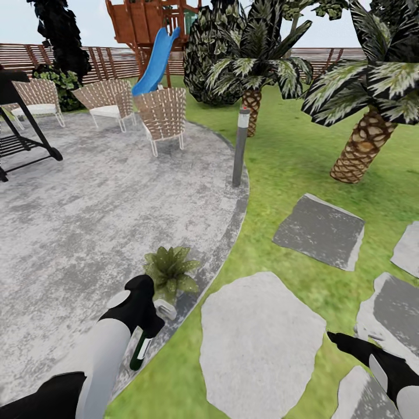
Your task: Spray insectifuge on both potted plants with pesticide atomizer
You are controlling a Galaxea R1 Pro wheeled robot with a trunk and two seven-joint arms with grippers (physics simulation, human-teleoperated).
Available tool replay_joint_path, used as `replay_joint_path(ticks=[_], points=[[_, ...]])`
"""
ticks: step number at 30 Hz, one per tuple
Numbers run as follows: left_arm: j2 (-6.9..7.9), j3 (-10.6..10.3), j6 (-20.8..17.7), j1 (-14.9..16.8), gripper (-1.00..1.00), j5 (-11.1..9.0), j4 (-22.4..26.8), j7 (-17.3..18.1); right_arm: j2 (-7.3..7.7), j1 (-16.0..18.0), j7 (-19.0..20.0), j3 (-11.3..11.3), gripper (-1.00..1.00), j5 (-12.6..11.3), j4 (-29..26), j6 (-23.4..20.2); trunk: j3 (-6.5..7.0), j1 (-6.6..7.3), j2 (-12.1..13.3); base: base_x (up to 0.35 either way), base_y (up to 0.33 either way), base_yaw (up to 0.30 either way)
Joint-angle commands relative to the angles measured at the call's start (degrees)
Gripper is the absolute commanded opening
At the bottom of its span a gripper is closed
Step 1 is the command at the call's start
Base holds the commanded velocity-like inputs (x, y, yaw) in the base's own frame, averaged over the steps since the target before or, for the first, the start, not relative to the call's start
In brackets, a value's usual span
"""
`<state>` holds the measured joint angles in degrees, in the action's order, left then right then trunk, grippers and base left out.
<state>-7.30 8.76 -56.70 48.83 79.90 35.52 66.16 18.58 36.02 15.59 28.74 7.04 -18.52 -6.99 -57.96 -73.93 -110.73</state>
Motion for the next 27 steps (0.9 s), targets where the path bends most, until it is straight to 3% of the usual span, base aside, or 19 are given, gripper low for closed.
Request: replay_joint_path(ticks=[1, 14, 27], points=[[-0.08, 0.4, -0.3, 0.0, -1.00, 0.6, 0.1, 0.5, -0.03, 0.0, 0.4, 0.5, 1.00, 0.6, -0.1, -0.3, -0.04, 0.04, 0.0, -0.343, 0.000, 0.000], [-0.05, 0.4, -0.2, 0.0, -1.00, 0.7, 0.1, 0.5, -0.03, 0.0, 0.4, 0.5, 1.00, 0.6, -0.2, -0.3, -0.03, 0.04, 0.0, -0.314, 0.000, -0.003], [-0.08, 0.4, 0.0, 0.0, -1.00, 0.4, 0.1, 0.3, -0.03, 0.0, 0.4, 0.6, 1.00, 0.4, -0.2, -0.3, 0.88, 0.04, 0.0, -0.227, 0.000, -0.144]])
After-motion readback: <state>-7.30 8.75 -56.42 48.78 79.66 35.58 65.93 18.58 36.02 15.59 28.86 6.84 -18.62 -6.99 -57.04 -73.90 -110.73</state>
